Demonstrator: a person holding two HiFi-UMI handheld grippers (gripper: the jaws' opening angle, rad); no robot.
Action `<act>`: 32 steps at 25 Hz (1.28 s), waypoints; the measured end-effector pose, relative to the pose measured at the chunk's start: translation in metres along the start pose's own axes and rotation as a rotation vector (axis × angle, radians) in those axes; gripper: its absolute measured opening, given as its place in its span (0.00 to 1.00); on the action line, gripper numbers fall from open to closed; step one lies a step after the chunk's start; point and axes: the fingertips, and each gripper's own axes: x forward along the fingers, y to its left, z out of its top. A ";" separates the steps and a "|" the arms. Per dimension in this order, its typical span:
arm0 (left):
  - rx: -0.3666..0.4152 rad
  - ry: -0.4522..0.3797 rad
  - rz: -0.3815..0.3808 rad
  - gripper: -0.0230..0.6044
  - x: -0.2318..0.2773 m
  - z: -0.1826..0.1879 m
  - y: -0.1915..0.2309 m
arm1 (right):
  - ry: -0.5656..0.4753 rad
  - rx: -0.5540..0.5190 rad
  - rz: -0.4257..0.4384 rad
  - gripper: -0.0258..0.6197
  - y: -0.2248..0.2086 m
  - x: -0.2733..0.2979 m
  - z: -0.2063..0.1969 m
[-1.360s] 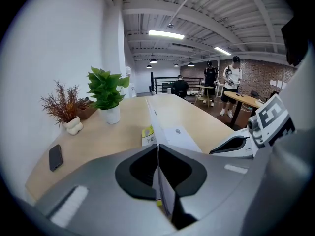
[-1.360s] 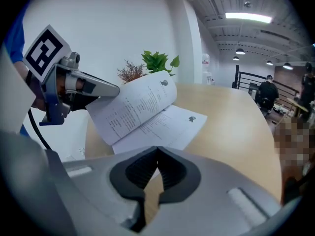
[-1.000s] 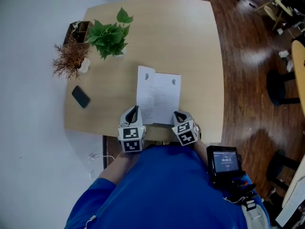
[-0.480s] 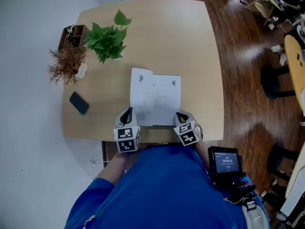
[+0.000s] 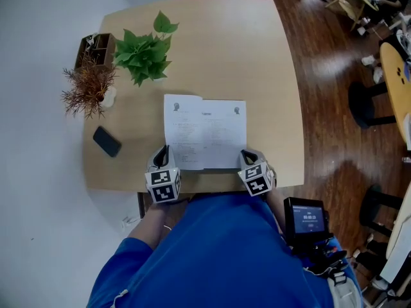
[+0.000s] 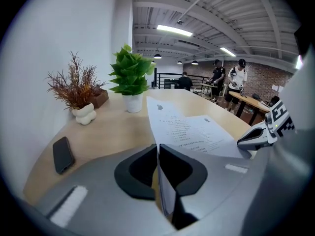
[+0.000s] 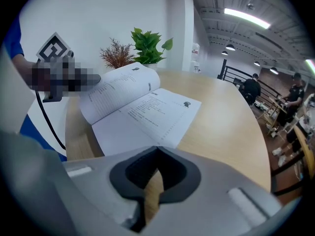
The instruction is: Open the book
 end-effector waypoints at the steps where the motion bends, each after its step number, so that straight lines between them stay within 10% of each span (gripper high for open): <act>1: 0.002 0.006 0.002 0.08 0.001 -0.002 0.004 | 0.002 0.004 -0.003 0.04 0.000 0.001 0.000; 32: 0.089 0.153 0.023 0.09 0.045 -0.055 0.041 | -0.009 -0.089 -0.039 0.04 0.001 0.001 -0.002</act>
